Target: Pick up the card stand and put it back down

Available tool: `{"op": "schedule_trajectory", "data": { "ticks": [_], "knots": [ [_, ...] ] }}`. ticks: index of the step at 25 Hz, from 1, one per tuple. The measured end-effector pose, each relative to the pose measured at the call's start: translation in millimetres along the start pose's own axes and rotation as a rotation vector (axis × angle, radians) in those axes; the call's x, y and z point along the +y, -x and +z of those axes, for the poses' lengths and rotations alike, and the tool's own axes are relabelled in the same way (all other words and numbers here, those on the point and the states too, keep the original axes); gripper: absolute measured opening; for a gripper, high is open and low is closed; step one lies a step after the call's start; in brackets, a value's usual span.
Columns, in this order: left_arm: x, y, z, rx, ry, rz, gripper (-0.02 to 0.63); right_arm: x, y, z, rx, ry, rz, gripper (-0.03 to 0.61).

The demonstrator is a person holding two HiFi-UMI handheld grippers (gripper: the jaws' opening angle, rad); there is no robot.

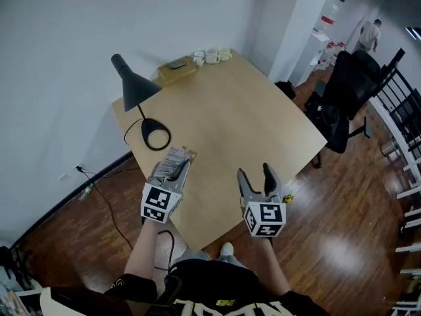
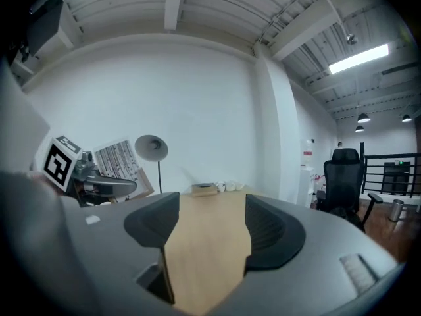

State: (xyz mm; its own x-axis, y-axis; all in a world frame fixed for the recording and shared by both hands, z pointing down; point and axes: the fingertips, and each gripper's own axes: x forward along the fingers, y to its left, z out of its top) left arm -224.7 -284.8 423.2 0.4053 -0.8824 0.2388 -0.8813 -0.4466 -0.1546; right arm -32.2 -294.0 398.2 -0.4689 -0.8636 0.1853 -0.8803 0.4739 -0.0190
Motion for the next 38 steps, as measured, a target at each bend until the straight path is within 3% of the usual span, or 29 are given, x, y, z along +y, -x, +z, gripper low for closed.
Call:
{"op": "schedule_trajectory", "data": {
  "ticks": [6, 16, 23, 31, 38],
  "knots": [
    [43.8, -41.1, -62.5, 0.137, -0.080, -0.133, 0.058, 26.6, -31.5, -62.9, 0.126, -0.028, 0.045, 0.321],
    [92.3, -146.1, -87.5, 0.174, -0.121, -0.393, 0.057, 11.1, -79.8, -108.5, 0.160, -0.069, 0.025, 0.321],
    [70.9, -214.2, -136.4, 0.189, -0.186, -0.590, 0.057, -16.7, -88.7, -159.6, 0.194, -0.110, -0.016, 0.321],
    [41.8, -261.0, -225.2, 0.278, -0.304, -0.761, 0.057, -13.5, -80.6, -203.3, 0.232, -0.156, -0.035, 0.321],
    [2.0, -271.6, -243.6, 0.250, -0.338, -0.839, 0.060, -17.2, -70.3, -204.0, 0.215, -0.158, -0.027, 0.321]
  ]
}}
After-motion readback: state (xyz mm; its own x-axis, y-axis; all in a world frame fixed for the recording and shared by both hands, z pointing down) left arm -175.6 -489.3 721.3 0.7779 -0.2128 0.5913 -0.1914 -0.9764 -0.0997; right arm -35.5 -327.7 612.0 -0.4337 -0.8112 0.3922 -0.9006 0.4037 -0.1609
